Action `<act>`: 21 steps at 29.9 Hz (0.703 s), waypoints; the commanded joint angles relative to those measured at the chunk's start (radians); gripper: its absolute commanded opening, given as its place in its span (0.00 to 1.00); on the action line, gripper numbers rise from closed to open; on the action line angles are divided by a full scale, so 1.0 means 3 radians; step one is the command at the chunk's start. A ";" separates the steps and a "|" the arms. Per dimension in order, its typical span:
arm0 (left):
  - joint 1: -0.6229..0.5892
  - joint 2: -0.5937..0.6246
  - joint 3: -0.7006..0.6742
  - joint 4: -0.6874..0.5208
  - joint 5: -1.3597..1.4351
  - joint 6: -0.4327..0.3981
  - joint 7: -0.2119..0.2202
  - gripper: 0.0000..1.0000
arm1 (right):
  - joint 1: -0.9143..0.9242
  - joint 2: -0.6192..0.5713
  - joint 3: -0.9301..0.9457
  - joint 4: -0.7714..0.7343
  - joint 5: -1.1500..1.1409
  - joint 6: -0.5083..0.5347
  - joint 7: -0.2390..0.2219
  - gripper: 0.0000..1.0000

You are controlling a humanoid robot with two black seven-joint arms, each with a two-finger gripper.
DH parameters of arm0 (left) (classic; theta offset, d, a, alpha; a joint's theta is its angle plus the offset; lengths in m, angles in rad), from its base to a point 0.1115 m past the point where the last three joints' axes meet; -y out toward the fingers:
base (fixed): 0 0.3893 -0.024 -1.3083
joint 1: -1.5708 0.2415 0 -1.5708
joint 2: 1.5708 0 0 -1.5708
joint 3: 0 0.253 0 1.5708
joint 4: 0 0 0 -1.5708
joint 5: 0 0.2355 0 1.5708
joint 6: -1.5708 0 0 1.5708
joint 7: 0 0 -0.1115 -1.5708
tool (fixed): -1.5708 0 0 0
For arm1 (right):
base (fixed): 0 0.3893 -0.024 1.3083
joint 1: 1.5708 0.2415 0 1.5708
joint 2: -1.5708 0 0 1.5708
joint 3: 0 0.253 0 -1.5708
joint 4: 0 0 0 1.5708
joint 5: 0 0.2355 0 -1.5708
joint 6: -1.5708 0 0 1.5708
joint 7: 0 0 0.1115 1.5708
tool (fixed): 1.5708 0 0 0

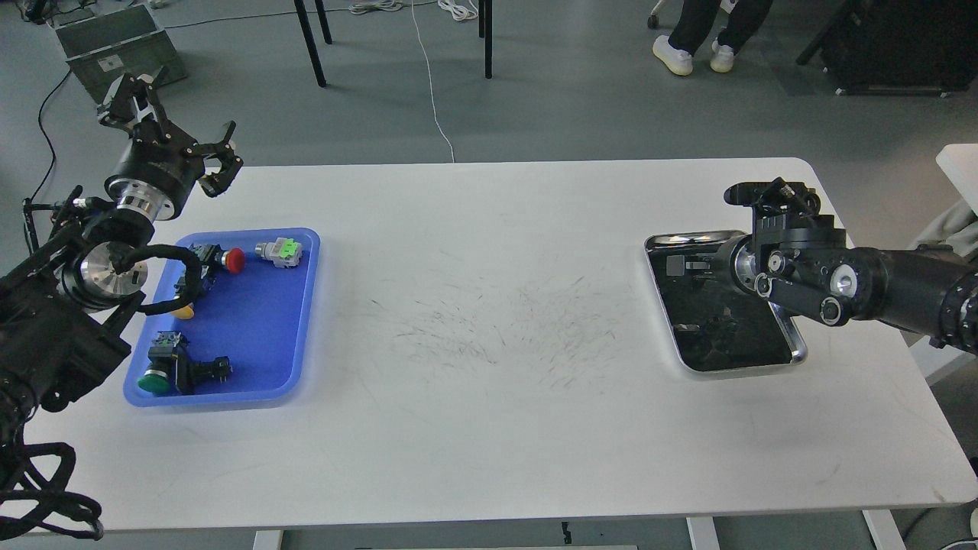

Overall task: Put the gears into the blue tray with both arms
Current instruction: 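Move the right gripper down into the metal tray and grasp a small black part, then lift the small black part out of the metal tray with the right gripper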

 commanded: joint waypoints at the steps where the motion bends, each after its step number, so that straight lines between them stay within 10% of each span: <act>1: 0.0000 -0.0001 0.0002 0.0001 0.0000 0.0000 0.0000 0.99 | -0.0054 0.0102 0.0008 -0.0115 0.0008 -0.0015 0.0005 0.93; 21: 0.0000 0.0010 0.0002 0.0006 0.0000 0.0000 0.0000 0.99 | -0.0176 0.0251 0.0003 -0.0233 0.0008 -0.0030 0.0015 0.79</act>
